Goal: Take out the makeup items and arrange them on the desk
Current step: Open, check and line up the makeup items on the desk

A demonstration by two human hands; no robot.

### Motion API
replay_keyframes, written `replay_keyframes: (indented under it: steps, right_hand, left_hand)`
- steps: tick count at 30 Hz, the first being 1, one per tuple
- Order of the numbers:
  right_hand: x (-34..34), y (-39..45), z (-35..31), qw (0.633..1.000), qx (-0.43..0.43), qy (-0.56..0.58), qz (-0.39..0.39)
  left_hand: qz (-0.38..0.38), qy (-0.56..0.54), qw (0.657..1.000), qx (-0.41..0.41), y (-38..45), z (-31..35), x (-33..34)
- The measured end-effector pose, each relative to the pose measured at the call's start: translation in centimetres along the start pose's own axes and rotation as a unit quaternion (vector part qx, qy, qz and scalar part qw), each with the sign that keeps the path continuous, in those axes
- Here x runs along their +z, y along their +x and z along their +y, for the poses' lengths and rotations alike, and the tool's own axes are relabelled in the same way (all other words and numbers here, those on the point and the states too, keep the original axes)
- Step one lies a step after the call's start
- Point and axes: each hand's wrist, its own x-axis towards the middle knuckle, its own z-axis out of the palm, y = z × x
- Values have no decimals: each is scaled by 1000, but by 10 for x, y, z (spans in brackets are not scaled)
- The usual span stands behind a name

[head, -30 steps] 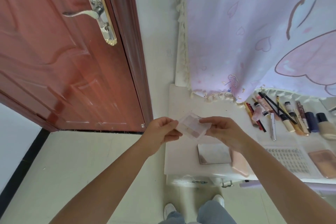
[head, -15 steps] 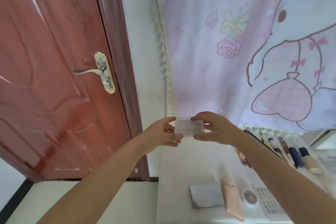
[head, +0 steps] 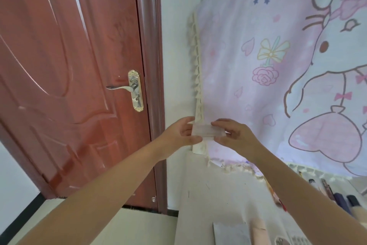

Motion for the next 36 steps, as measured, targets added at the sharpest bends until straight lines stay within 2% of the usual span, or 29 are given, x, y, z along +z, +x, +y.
replay_keyframes:
  steps: [3,8,12,14,19,21,27,32,36]
  right_hand:
    - [2,3,-3,999,-19,24,-7]
    - [0,3,-1,999,-33,-9,-10]
    - [0,2,3,998,18,51,32]
    - [0,0,7,998,36,48,27]
    - [-3,2,12,970,178,163,29]
    - [-5,4,16,954,246,168,23]
    - [24,-6,59,922,370,109,13]
    - [76,-29,130,880,471,55,31]
    - [104,-52,170,857,514,-41,-19]
  left_hand:
    - [28,2,999,17,1,0,-6]
    - [51,28,997,46,-2,-3,-9]
    - [32,77,994,66,-4,-7,-3]
    - [28,52,997,58,-3,-13,0]
    - [-1,42,999,6,-5,-22,7]
    - [-8,58,998,-23,-8,-31,9]
    - [-59,126,985,-99,-22,-88,21]
    - [-60,170,970,-164,-41,-164,35]
    - [-71,183,956,-218,-56,-210,53]
